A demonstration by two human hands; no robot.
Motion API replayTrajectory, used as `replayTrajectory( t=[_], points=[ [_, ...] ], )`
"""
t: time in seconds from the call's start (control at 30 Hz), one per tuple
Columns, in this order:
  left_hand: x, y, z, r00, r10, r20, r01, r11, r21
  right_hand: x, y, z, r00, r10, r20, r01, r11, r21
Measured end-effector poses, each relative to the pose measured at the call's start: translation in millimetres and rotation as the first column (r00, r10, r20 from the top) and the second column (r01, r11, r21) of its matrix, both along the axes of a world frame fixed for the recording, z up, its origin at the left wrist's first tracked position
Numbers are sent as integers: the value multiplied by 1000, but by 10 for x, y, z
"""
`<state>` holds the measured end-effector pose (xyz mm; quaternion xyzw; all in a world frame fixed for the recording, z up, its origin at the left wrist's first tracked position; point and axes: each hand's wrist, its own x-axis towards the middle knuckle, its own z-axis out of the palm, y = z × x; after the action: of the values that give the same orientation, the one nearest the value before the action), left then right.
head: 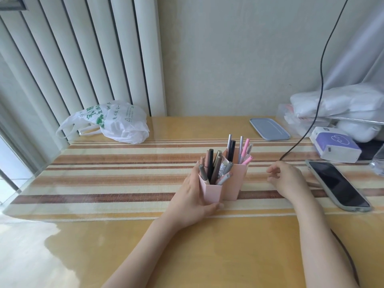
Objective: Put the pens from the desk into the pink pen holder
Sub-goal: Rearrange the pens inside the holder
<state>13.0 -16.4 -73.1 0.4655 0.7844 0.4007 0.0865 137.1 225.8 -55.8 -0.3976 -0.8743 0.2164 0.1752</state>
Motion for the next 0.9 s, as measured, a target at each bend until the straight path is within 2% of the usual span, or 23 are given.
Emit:
replayTrajectory(
  t=[0.17, 0.33, 0.5, 0.6, 0.73, 0.8, 0.9],
  points=[
    [0, 0, 1, 1000, 8, -15, -7, 1000, 8, 8, 25, -40, 997, 19, -70, -19, 1000, -5],
    [-9, 0, -19, 1000, 18, -2, -18, 1000, 13, -48, -62, -12, 989, 120, -82, -112, 990, 87],
    [1, 0, -6, 1000, 17, -11, -17, 1000, 13, -171, -221, 135, 907, 272, -322, -239, 961, 140],
    [7, -1, 15, 1000, 17, -20, -17, 1000, 9, -207, -298, 217, 838, 288, -463, -207, 954, 218],
    [16, -13, 33, 1000, 22, -22, -21, 1000, 15, -233, -373, 261, 734, 243, -634, -154, 969, 193],
    [32, -11, 42, 999, 43, -12, -43, 998, 39, -224, -349, 233, 770, 189, -609, -138, 982, 130],
    [48, -1, 31, 993, 112, -22, -110, 991, 81, -183, -270, 175, 878, 124, -462, -141, 990, -3]
  ],
)
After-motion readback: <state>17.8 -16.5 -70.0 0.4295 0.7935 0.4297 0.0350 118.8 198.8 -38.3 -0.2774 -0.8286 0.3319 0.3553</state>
